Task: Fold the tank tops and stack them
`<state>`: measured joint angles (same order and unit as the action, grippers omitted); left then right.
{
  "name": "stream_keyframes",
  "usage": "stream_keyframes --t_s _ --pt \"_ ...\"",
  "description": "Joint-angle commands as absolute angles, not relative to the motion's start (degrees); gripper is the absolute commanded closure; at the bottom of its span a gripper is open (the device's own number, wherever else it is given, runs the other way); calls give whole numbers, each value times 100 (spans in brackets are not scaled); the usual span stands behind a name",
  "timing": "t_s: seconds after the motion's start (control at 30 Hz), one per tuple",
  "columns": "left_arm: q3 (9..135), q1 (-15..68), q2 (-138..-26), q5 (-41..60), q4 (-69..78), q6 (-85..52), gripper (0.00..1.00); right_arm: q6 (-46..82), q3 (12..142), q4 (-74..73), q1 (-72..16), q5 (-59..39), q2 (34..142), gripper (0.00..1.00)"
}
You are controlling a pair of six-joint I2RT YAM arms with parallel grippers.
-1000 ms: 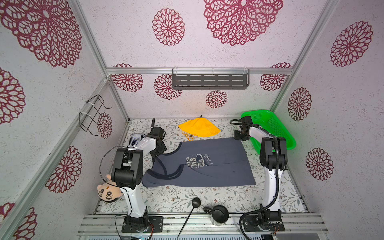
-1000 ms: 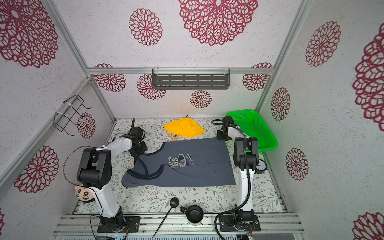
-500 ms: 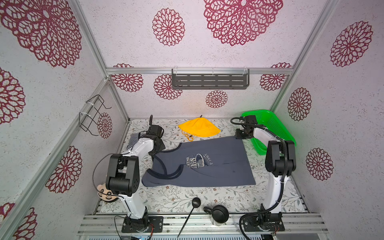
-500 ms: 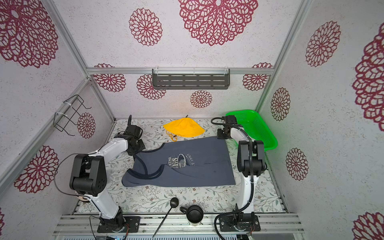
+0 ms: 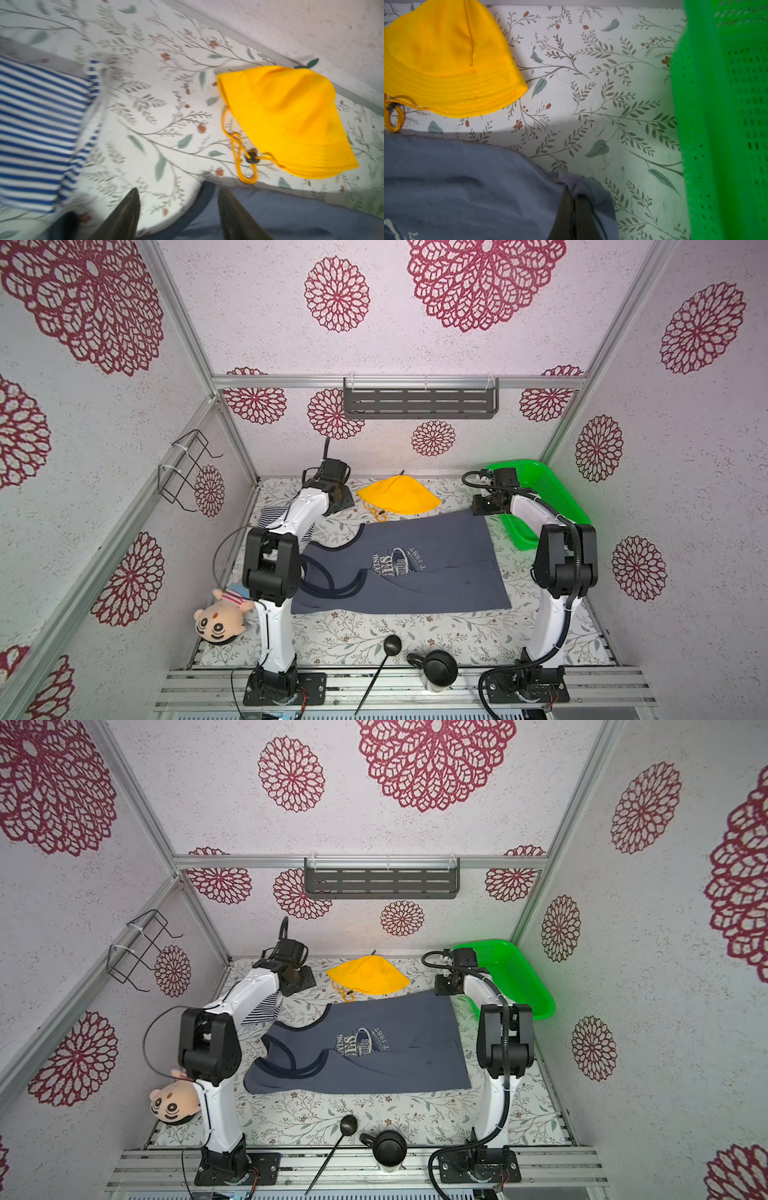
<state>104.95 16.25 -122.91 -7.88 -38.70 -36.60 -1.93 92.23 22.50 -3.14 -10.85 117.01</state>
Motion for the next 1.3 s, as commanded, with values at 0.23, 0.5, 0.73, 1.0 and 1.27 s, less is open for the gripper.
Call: stream_keyframes --t_s 0.23,0.5,0.73,1.0,1.27 --pt "10551 1968 -13056 -367 -3934 -3811 33 -159 9265 2241 -282 -1229 11707 100" --pt "10656 1978 -13340 -360 -3892 -3903 48 -132 9142 2198 -275 -1223 11655 100" --pt "10605 2037 -13390 -212 -3850 -3966 60 -123 9141 2206 -279 -1169 11650 100" --pt "10581 2048 -13351 -4 -3580 -4034 100 -161 9132 2171 -280 -1221 11664 100" --pt "9849 2072 -12242 42 -3005 -3868 100 -472 8514 1954 -190 -1432 10964 100"
